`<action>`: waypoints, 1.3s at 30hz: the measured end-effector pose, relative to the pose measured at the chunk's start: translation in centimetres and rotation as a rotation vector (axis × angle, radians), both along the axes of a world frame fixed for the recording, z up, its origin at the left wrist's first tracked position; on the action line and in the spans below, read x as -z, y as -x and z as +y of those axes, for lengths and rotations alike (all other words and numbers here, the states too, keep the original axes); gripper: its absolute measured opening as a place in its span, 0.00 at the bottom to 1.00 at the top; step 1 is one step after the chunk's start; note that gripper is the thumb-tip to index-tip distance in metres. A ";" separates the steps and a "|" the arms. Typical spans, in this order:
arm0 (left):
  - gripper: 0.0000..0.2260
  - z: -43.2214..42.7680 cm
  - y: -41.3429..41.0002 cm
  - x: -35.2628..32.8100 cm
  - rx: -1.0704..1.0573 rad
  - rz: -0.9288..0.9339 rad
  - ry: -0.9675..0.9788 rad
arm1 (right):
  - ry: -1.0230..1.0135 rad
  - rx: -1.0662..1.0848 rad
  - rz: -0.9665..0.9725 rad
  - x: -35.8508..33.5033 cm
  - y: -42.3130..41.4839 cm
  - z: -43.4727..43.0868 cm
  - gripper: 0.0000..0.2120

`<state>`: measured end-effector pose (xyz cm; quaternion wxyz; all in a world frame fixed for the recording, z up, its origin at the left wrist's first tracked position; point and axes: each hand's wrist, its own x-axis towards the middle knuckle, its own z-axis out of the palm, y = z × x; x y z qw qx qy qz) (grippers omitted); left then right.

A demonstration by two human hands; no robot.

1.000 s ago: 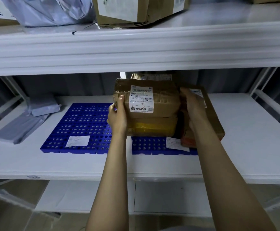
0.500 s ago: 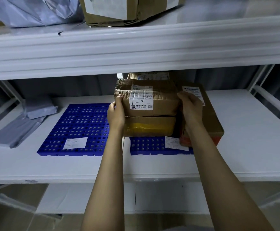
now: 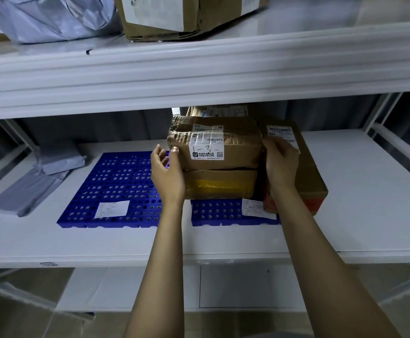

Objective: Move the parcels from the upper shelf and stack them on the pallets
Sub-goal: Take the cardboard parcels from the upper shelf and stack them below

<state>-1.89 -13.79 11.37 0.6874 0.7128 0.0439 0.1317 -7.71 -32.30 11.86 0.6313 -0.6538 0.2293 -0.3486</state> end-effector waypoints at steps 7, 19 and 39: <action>0.27 -0.1 1.3 -0.5 0.042 -0.134 -0.094 | 0.191 0.097 -0.001 0.1 0.6 0.8 0.16; 0.23 0.0 2.0 -1.8 0.167 -0.090 -0.156 | 0.225 -0.069 0.020 -0.2 2.4 1.5 0.17; 0.17 2.9 10.6 -7.5 0.272 -0.418 -0.282 | 0.337 -0.063 -0.247 -4.3 8.0 7.7 0.15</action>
